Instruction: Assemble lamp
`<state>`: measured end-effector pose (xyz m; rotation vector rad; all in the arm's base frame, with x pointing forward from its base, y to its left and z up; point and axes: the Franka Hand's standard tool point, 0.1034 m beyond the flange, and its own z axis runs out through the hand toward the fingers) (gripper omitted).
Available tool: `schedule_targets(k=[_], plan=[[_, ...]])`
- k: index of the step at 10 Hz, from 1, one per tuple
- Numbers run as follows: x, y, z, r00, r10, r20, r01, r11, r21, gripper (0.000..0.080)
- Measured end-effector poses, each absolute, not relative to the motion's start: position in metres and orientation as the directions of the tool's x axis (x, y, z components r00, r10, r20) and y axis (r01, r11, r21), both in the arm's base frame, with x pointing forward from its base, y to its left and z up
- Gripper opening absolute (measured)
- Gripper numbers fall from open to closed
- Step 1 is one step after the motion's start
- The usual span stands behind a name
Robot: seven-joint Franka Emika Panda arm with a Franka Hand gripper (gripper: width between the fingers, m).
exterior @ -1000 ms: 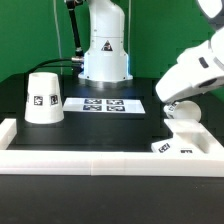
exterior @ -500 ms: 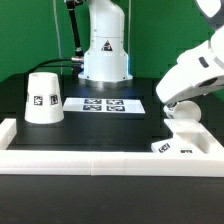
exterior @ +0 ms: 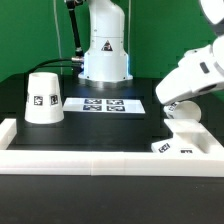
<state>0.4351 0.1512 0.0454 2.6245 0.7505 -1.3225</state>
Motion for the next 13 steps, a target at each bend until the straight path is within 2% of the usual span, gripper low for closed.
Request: schedule_targets(k=[1, 5, 10, 11, 12, 13], plan=[[0.432, 0.151, 0.045, 0.454, 0.364, -0.813, 0.469, -0.874, -0.129, 0.0699], [0.437, 0.154, 0.035, 0.477, 0.375, -0.795, 0.470, -0.873, -0.130, 0.0699], [0.427, 0.154, 0.011, 0.498, 0.397, -0.771, 0.478, -0.867, -0.138, 0.0699], [0.426, 0.153, 0.009, 0.499, 0.398, -0.770, 0.478, -0.867, -0.139, 0.0687], [0.425, 0.153, 0.008, 0.497, 0.398, -0.772, 0.477, -0.867, -0.140, 0.0572], [0.425, 0.153, 0.008, 0.497, 0.397, -0.772, 0.477, -0.867, -0.140, 0.0572]])
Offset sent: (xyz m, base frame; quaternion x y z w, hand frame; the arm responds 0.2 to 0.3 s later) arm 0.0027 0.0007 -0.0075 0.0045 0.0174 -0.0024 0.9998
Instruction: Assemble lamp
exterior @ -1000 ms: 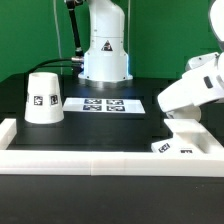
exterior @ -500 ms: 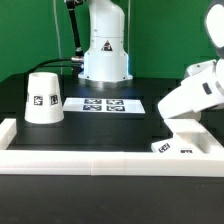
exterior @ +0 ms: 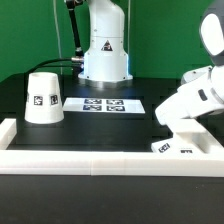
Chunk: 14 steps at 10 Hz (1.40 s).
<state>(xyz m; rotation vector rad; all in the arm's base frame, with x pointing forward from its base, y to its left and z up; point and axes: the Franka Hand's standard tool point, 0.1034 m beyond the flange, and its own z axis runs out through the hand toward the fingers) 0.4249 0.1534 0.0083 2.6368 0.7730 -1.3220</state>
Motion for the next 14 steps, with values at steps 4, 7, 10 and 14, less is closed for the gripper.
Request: schedule_targets(k=[4, 7, 10, 14], plan=[[0.425, 0.152, 0.008, 0.496, 0.397, -0.772, 0.475, -0.868, -0.141, 0.0573], [0.430, 0.148, 0.021, 0.477, 0.393, -0.786, 0.469, -0.870, -0.151, 0.0574], [0.453, 0.133, 0.072, 0.437, 0.375, -0.817, 0.441, -0.881, -0.169, 0.0574], [0.468, 0.124, 0.077, 0.476, 0.380, -0.793, 0.433, -0.886, -0.164, 0.0574]])
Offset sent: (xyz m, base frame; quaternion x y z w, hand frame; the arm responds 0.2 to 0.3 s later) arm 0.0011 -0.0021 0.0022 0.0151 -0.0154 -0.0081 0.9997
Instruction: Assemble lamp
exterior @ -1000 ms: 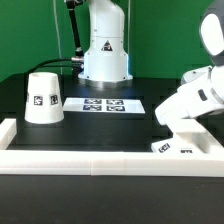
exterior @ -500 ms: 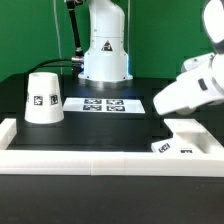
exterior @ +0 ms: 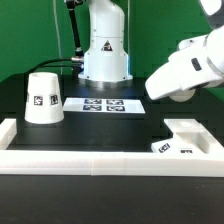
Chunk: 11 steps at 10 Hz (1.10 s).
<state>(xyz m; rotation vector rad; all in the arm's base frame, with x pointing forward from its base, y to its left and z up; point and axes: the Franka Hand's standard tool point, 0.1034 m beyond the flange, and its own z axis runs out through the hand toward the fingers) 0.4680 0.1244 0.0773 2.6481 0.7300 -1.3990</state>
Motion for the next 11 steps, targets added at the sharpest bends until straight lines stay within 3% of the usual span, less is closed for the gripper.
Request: schedule_targets(k=[2, 4, 6, 11], plan=[[0.488, 0.120, 0.078, 0.576, 0.419, -0.701, 0.447, -0.880, -0.159, 0.0574], [0.496, 0.098, 0.106, 0.633, 0.440, -0.637, 0.452, -0.878, -0.156, 0.0575], [0.507, 0.086, 0.124, 0.723, 0.443, -0.530, 0.452, -0.884, -0.122, 0.0576], [0.524, 0.079, 0.117, 0.867, 0.462, -0.185, 0.460, -0.886, -0.057, 0.0576]])
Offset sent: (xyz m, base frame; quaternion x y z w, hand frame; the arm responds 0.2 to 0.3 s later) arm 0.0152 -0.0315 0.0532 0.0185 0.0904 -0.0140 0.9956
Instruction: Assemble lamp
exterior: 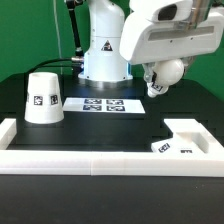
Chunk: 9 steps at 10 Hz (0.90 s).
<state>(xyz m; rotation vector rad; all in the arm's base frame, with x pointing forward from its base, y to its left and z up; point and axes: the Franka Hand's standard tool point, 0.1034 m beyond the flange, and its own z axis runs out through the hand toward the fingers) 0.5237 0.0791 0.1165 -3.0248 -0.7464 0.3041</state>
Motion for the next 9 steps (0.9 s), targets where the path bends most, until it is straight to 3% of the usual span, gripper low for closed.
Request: schedule_targets(k=[4, 6, 9], plan=[[0.545, 0.079, 0.131, 0.892, 0.451, 0.035, 0.452, -0.892, -0.023, 0.0576], [0.556, 0.075, 0.132, 0.874, 0.444, 0.196, 0.449, -0.893, 0.017, 0.0576], [0.558, 0.065, 0.134, 0.847, 0.460, 0.268, 0.462, -0.885, 0.057, 0.0576]])
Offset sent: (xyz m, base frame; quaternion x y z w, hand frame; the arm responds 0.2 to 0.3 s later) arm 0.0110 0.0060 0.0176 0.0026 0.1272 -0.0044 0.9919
